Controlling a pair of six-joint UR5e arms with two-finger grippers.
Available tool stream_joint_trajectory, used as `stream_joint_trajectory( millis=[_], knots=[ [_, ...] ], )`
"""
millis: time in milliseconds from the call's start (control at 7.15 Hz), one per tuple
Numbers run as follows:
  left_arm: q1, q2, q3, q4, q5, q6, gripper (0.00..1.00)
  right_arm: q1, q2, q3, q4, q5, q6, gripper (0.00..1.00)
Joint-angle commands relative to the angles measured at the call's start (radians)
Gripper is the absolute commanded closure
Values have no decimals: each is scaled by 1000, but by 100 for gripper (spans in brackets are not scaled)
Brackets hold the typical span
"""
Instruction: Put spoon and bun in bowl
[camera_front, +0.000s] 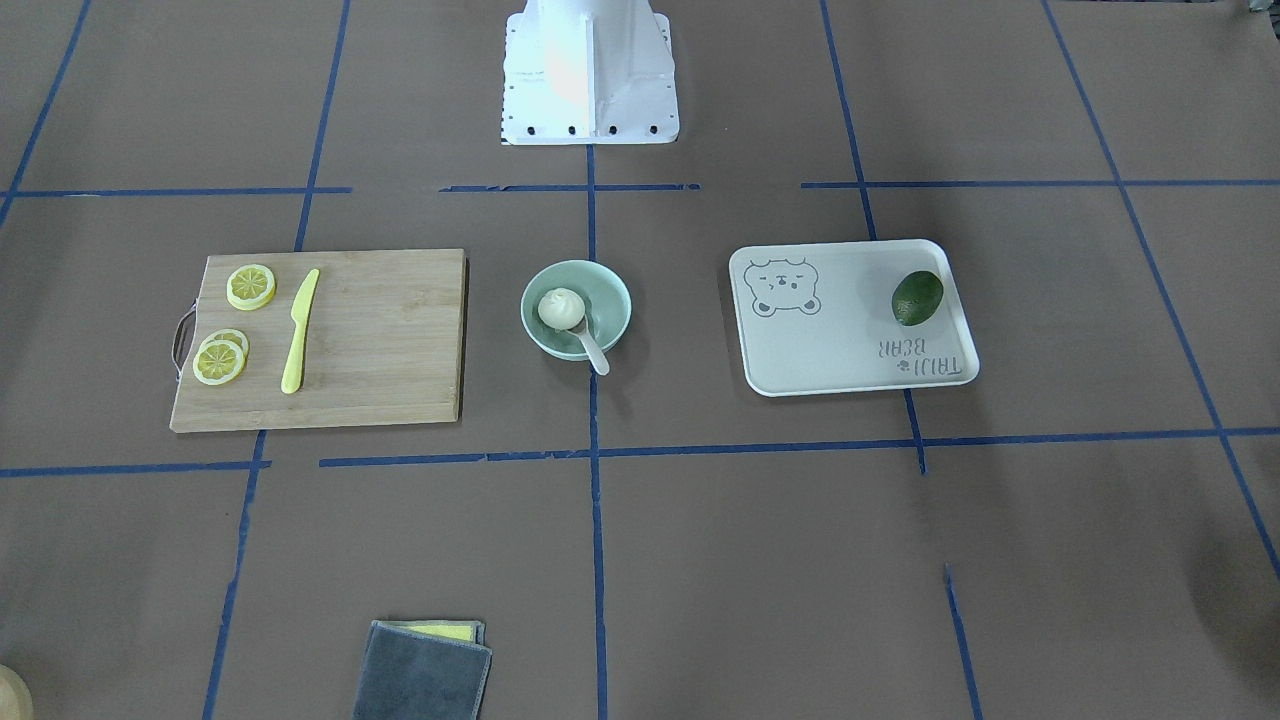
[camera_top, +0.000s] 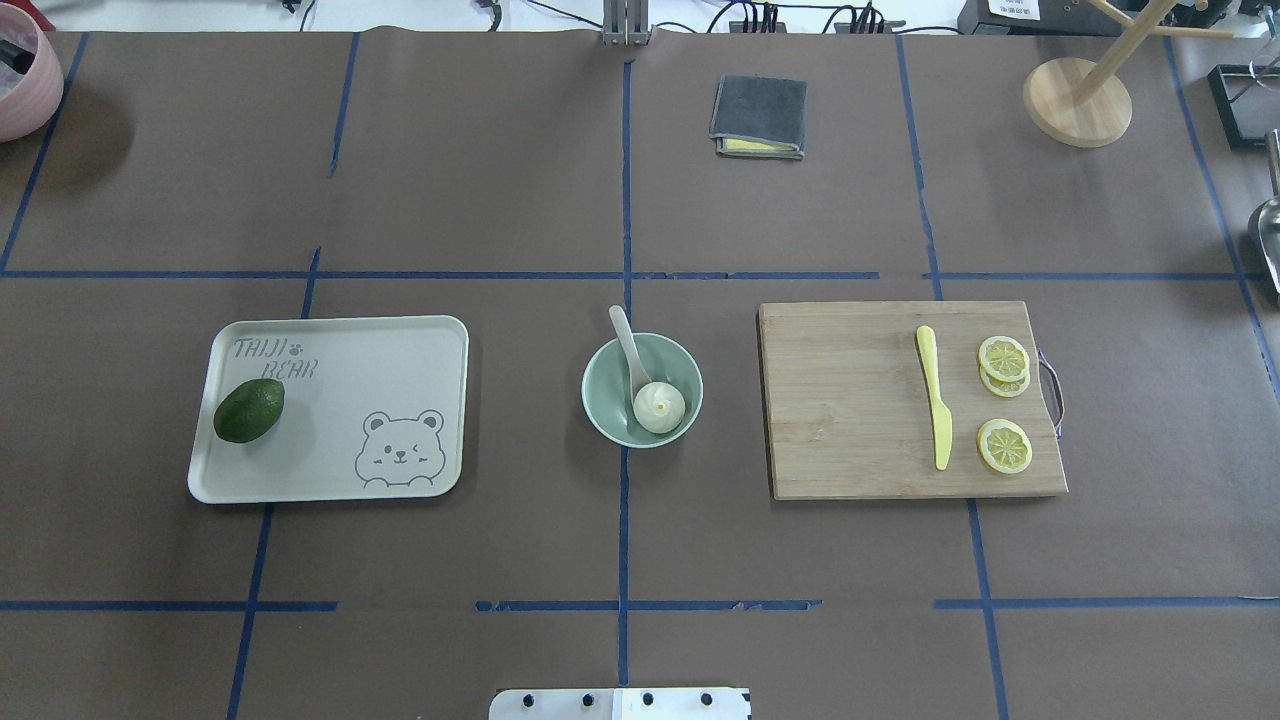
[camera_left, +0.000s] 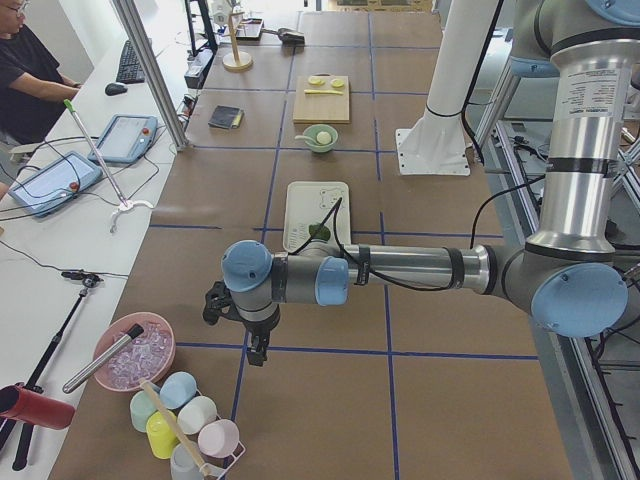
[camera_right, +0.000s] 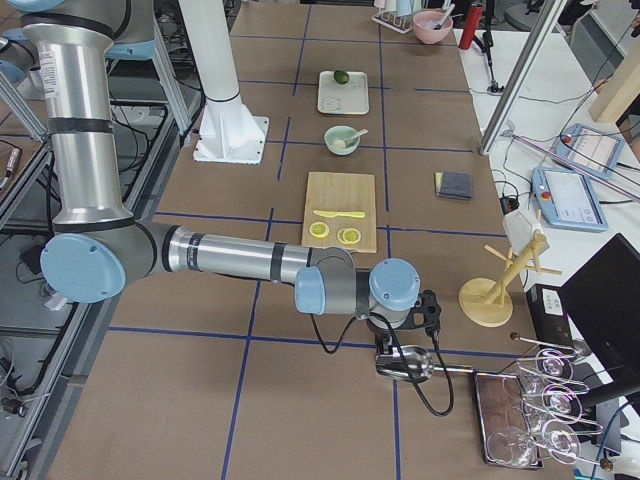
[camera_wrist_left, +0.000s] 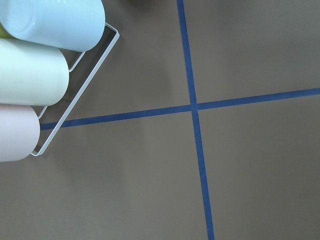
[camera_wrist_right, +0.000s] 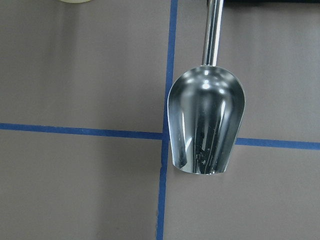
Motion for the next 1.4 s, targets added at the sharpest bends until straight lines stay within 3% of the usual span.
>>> stream_joint_trajectory(
  millis=[0,140,1259],
  knots=[
    [-1,2,1,2,-2,-3,0,-1,-10,108,-115,-82,-1,0],
    [-3,2,1,0,-2,-3,0,-1,-10,117,-117,-119,-1,0],
    [0,2,-1,-7,-2,-6,0,-1,-55,128,-102,-87,-6,0]
  ],
)
